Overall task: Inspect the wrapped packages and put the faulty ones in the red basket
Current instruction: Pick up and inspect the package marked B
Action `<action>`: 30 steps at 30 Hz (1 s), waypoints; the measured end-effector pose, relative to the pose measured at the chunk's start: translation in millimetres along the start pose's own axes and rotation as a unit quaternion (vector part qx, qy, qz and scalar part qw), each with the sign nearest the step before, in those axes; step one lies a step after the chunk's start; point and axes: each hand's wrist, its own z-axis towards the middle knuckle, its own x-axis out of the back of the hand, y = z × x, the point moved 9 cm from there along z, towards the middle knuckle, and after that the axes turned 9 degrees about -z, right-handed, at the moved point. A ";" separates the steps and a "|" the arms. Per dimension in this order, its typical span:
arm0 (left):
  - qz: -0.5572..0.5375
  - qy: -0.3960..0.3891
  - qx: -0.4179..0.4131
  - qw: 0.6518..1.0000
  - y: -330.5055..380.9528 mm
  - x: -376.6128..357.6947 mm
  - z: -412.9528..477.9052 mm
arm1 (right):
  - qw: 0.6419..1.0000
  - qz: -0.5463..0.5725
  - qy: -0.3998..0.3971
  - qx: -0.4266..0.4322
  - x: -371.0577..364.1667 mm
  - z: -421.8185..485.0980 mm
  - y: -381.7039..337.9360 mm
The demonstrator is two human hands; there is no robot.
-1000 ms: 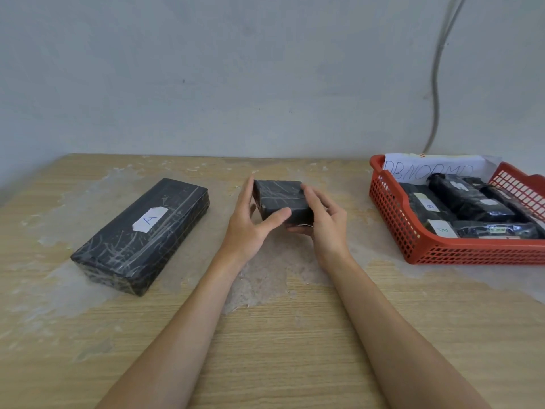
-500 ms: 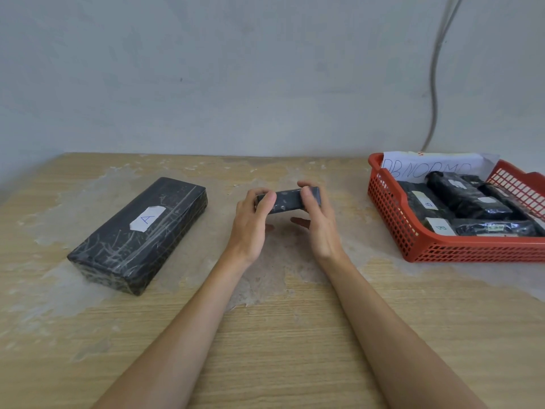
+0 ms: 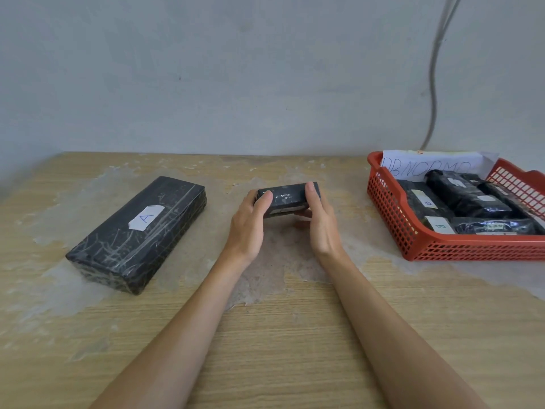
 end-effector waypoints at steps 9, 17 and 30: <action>0.011 -0.019 -0.028 0.999 9.3 0.7 -1.9 | 1.000 -0.017 0.007 0.003 3.5 -1.2 -2.2; -0.019 0.025 -0.015 0.999 10.8 8.1 -2.1 | 0.986 -0.139 0.045 0.083 2.2 -4.8 -10.5; -0.115 -0.005 -0.006 0.993 14.0 9.1 1.3 | 0.993 -0.088 -0.032 0.074 -8.3 -12.9 -21.3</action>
